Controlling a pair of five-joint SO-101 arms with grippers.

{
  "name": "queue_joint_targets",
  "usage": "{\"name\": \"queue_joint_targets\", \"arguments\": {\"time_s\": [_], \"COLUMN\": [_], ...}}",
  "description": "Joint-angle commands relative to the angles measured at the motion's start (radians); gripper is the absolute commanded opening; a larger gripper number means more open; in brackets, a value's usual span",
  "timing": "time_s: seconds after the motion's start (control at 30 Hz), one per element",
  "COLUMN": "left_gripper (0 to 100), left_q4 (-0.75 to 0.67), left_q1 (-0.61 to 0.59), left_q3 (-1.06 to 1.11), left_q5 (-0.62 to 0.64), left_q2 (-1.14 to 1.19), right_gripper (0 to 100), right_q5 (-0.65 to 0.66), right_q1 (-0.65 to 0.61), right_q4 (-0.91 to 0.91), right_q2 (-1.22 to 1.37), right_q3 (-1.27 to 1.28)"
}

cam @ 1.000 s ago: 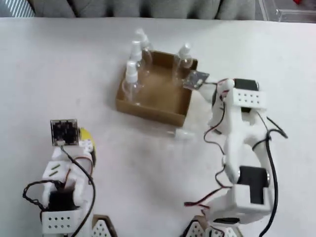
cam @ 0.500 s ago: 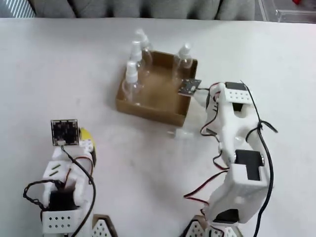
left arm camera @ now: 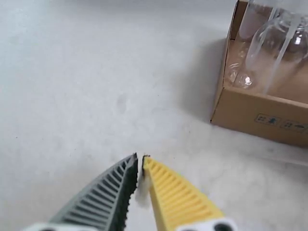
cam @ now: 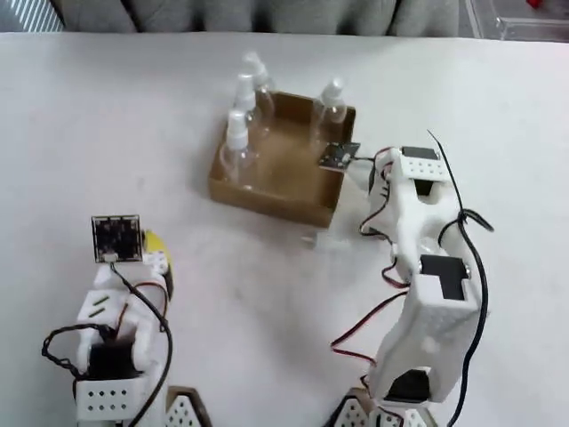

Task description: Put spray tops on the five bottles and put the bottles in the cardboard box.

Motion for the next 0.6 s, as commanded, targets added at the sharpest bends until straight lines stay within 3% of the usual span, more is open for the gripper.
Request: {"name": "queue_joint_targets", "arguments": {"time_s": [0.0, 0.13, 0.37, 0.57], "left_gripper": [3, 3, 3, 3], "left_q4": [-0.002, -0.002, -0.002, -0.002], "left_q1": [0.012, 0.012, 0.012, 0.007], "left_q3": [0.000, 0.000, 0.000, 0.000], "left_q5": [-0.009, -0.009, -0.009, -0.009], "left_q2": [-0.012, -0.012, -0.012, -0.012], "right_gripper": [20.8, 1.3, 2.9, 2.6], "right_q5": [-0.006, -0.164, -0.497, -0.654], "right_q1": [0.016, 0.004, 0.012, 0.028], "right_q4": [-0.008, -0.010, -0.016, -0.007], "right_q2": [-0.004, 0.005, -0.002, -0.004], "right_q3": [-0.054, -0.072, -0.160, -0.175]}}
